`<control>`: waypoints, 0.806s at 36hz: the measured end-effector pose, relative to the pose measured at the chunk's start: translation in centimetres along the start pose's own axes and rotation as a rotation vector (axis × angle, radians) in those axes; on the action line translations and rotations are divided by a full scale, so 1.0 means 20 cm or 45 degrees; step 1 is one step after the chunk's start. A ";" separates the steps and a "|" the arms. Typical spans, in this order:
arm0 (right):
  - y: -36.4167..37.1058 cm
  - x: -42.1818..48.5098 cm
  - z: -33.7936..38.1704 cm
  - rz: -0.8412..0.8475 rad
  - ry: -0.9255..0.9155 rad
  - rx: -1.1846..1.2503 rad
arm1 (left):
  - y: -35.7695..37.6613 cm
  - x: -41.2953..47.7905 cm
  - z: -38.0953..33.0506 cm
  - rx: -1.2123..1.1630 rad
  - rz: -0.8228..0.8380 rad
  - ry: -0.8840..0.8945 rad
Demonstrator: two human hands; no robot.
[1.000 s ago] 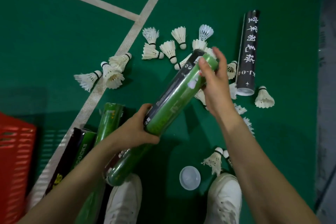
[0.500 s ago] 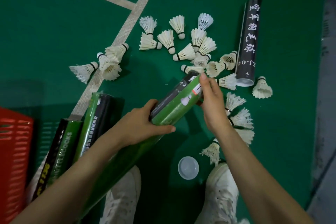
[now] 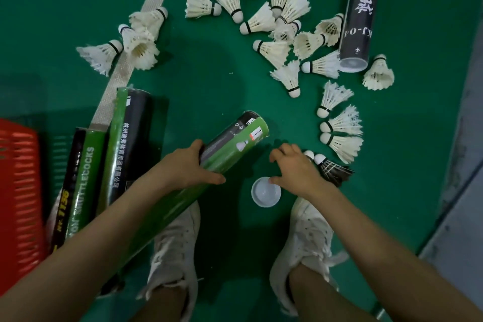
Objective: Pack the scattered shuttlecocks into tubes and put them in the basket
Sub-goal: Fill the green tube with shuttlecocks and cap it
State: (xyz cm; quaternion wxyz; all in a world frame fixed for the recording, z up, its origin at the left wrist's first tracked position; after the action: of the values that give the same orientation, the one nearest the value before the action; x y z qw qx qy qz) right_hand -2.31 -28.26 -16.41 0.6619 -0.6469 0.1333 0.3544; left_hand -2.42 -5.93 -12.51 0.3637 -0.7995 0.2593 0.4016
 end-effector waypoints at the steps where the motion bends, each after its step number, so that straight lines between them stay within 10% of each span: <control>1: -0.01 0.00 -0.01 -0.059 0.016 -0.006 | 0.01 0.00 -0.01 -0.002 -0.006 0.006; 6: -0.11 -0.05 -0.14 -0.324 0.210 0.024 | 0.05 0.03 -0.07 0.029 -0.126 0.051; 29: -0.05 -0.08 -0.19 0.086 0.513 0.091 | 0.07 0.09 -0.20 0.094 -0.264 0.123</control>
State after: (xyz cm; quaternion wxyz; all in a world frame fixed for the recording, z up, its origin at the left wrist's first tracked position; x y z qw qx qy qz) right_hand -1.78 -32.33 -15.09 0.6320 -0.6760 0.2973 0.2349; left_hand -0.51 -10.12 -12.90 0.4196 -0.8265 0.2070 0.3130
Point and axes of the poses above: each hand's wrist, its own x-axis towards the middle knuckle, its own y-axis out of the palm, z = x × y, the point moved 6 cm from there along x, towards the middle knuckle, and after that the axes turned 11 degrees about -x, right-handed, at the moved point
